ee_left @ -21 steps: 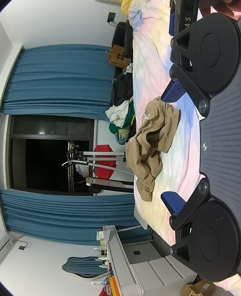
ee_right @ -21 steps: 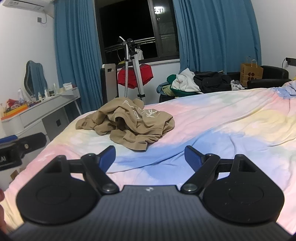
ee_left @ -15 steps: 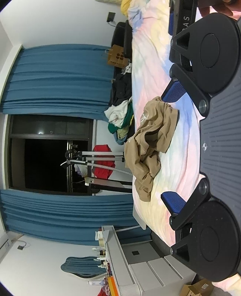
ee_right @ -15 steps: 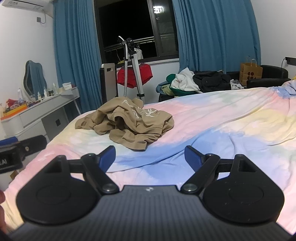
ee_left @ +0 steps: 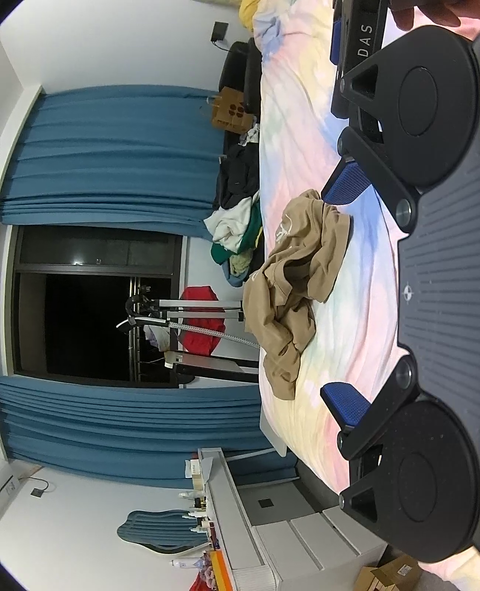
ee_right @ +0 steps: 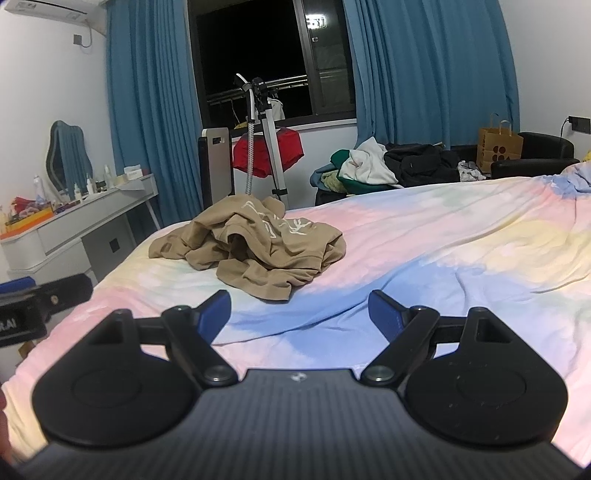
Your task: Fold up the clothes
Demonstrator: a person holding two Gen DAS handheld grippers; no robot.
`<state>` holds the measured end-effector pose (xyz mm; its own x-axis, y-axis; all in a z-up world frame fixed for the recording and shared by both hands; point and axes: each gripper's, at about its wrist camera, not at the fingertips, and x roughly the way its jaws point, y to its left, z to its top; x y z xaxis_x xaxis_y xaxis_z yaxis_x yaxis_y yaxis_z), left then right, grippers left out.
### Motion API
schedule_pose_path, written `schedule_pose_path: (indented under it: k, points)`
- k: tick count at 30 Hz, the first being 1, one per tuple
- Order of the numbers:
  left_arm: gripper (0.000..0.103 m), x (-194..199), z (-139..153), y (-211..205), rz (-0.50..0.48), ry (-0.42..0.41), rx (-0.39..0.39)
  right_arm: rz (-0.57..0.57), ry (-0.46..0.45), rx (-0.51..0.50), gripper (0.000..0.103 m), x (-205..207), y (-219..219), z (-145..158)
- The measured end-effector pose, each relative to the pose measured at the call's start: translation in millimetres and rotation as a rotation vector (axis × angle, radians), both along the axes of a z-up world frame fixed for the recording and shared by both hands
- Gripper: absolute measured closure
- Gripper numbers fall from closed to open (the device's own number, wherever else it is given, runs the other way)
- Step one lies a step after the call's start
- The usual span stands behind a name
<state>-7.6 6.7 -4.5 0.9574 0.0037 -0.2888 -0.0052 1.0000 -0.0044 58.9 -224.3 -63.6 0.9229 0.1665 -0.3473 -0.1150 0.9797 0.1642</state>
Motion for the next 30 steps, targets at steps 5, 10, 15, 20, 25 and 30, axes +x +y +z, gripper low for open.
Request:
schedule_pose_path:
  k: [5, 10, 15, 20, 25, 30]
  points:
    - [0.000, 1, -2, 0, -0.007, -0.001, 0.000, 0.005, -0.017, -0.012, 0.020, -3, 2, 2]
    - [0.000, -1, -4, 0, -0.015, -0.007, 0.004, 0.007, -0.029, -0.007, 0.020, -5, 3, 3]
    - [0.000, 3, -6, 4, -0.014, -0.003, -0.001, -0.010, -0.035, 0.000, 0.020, -3, 2, 5]
    - [0.000, 8, -7, 11, -0.002, 0.004, -0.008, -0.037, -0.033, -0.001, 0.020, 6, 6, 15]
    - [0.002, 14, -17, 18, 0.018, 0.025, -0.022, -0.094, -0.090, 0.003, 0.020, 28, 20, 48]
    - [0.003, 24, -34, 20, 0.032, 0.077, -0.015, -0.077, -0.062, 0.002, 0.020, 46, 20, 43]
